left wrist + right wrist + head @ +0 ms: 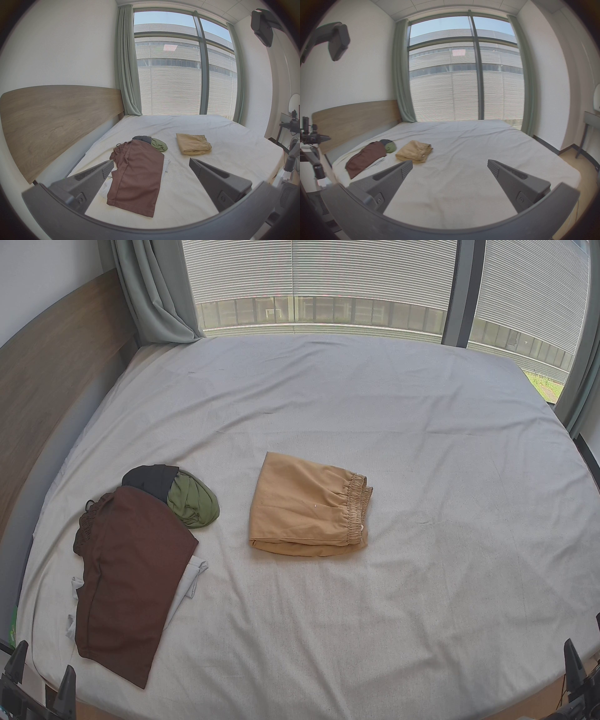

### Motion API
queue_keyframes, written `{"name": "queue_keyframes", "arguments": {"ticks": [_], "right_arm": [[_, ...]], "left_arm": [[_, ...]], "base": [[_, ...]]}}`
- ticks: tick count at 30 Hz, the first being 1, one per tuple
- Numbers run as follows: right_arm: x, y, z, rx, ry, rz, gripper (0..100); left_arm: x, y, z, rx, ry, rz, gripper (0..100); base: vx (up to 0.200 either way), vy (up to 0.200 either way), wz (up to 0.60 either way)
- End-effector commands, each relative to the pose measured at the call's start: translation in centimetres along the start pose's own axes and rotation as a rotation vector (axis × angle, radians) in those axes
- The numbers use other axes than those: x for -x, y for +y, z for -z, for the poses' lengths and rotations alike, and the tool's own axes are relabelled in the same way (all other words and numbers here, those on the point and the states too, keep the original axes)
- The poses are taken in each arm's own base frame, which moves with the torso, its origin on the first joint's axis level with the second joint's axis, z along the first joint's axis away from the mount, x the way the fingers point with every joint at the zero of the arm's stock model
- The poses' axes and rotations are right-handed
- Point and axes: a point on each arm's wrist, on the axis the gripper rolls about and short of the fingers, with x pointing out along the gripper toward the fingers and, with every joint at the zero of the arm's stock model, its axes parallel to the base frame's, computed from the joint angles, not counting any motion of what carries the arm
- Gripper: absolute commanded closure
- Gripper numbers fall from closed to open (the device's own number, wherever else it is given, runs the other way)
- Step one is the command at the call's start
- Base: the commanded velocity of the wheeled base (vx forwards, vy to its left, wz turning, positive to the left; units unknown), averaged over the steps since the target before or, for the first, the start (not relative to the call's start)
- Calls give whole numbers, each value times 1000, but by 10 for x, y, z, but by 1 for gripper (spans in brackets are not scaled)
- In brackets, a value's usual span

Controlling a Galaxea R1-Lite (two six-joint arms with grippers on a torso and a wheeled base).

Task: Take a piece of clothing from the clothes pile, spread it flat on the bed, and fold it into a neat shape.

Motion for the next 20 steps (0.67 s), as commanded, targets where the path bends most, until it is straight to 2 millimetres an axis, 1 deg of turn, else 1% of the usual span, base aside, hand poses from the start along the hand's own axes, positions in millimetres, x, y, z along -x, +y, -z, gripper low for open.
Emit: {"name": "queue_keyframes", "arguments": {"ticks": [1,3,5,7,20], "right_arm": [[0,2,6,-7,15,-79,0],[0,0,6,13,20,-18,0],[0,-2,12,45,74,91,0],[0,-2,12,16,75,78,0],[0,-2,11,29,69,56,0]], "left_arm": [[0,0,5,2,2,-3,0],[0,0,5,3,5,-1,0],[0,0,5,3,2,-1,0],[0,0,5,2,2,-1,0],[0,0,5,5,1,0,0]], "base": [[0,0,0],[0,0,0],[0,0,0],[0,0,0],[0,0,0]]}}
